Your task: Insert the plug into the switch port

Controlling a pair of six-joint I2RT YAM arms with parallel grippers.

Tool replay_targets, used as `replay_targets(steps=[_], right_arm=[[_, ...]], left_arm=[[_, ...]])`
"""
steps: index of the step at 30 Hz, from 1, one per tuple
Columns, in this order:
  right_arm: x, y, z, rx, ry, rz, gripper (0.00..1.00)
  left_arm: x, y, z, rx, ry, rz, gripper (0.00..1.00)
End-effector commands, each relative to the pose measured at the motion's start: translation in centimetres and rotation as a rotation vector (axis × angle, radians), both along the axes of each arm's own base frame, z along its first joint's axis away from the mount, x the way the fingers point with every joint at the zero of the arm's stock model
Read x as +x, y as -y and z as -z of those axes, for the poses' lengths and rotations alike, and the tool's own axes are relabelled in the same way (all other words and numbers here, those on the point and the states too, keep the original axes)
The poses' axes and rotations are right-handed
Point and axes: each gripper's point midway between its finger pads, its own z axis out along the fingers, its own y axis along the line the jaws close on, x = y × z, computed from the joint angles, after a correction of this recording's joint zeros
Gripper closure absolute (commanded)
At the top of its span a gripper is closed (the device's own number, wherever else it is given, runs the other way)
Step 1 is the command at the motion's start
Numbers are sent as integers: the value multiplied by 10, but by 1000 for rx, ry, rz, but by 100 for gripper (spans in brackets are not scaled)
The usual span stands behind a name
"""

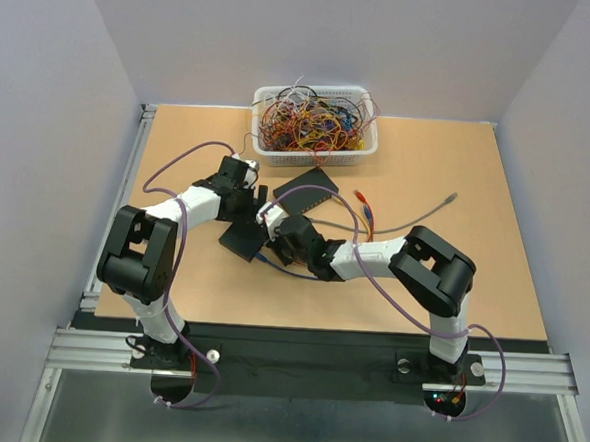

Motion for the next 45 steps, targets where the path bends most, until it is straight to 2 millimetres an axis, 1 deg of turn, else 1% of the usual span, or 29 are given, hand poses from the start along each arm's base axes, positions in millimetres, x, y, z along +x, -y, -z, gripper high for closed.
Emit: replay_targets(steps=[1, 3, 6, 10, 11, 13, 14, 15, 16, 17, 18, 19, 22, 23, 26, 29, 30, 32, 34, 36, 37, 38, 39, 40, 41, 42, 43, 44, 45], right_arm=[[17, -73, -131, 410, 215, -50, 100], [21, -71, -126, 404, 210, -22, 100], [23, -69, -126, 406, 219, -3, 100], [33, -67, -134, 417, 245, 48, 100], [37, -68, -140, 430, 257, 65, 100], [43, -68, -141, 441, 263, 98, 100], [45, -67, -142, 447, 266, 107, 100], [46, -66, -143, 448, 270, 123, 100], [47, -66, -143, 452, 274, 129, 99], [48, -65, -143, 452, 276, 133, 99], [48, -63, -140, 448, 277, 142, 100], [49, -62, -142, 456, 282, 147, 99], [49, -60, -139, 457, 288, 147, 100], [49, -61, -143, 469, 294, 142, 100], [48, -67, -147, 486, 302, 122, 100], [45, -78, -160, 519, 307, 72, 100], [41, -83, -161, 526, 300, 41, 99], [40, -87, -164, 538, 294, 26, 99], [38, -86, -159, 532, 284, 24, 100], [34, -80, -152, 531, 256, 35, 100], [33, -77, -156, 539, 254, 45, 100], [33, -73, -154, 535, 250, 53, 100], [30, -67, -144, 519, 236, 66, 100], [28, -65, -145, 533, 215, 72, 100], [25, -64, -144, 541, 199, 71, 100], [20, -67, -144, 559, 169, 51, 100], [15, -72, -146, 590, 129, 36, 100], [11, -76, -146, 602, 107, 17, 100], [5, -85, -147, 632, 65, 2, 100]], left_arm=[[-41, 26, 17, -90, -152, 75, 14], [-42, 27, 18, -89, -155, 77, 14], [-44, 32, 14, -122, -148, 88, 14], [-53, 49, 8, -226, -171, 130, 14], [-54, 53, 6, -249, -176, 131, 14], [-61, 62, -1, -312, -184, 150, 14], [-61, 65, -4, -339, -179, 145, 14], [-67, 68, -5, -374, -198, 146, 14], [-68, 70, -11, -408, -193, 128, 14], [-70, 71, -13, -425, -186, 138, 14], [-74, 72, -11, -458, -194, 107, 14], [-75, 73, -18, -484, -175, 103, 14], [-82, 76, -18, -555, -169, 57, 14], [-84, 77, -20, -569, -162, 50, 14], [-90, 80, -14, -579, -156, 40, 14], [-92, 81, -15, -576, -142, 47, 14], [-92, 81, -15, -574, -144, 47, 14], [-87, 77, -15, -543, -124, 37, 14], [-81, 72, -15, -497, -110, 14, 14], [-76, 68, -19, -465, -92, 10, 13], [-71, 64, -21, -447, -80, -1, 12], [-65, 63, -26, -430, -62, 14, 12], [-63, 59, -26, -412, -67, 7, 12], [-59, 56, -22, -392, -76, -1, 11], [-55, 54, -23, -385, -77, 1, 11], [-47, 51, -25, -380, -73, -3, 11], [-45, 51, -20, -384, -96, -4, 11], [-42, 52, -20, -387, -101, -2, 11], [-34, 54, -25, -401, -93, 6, 11]])
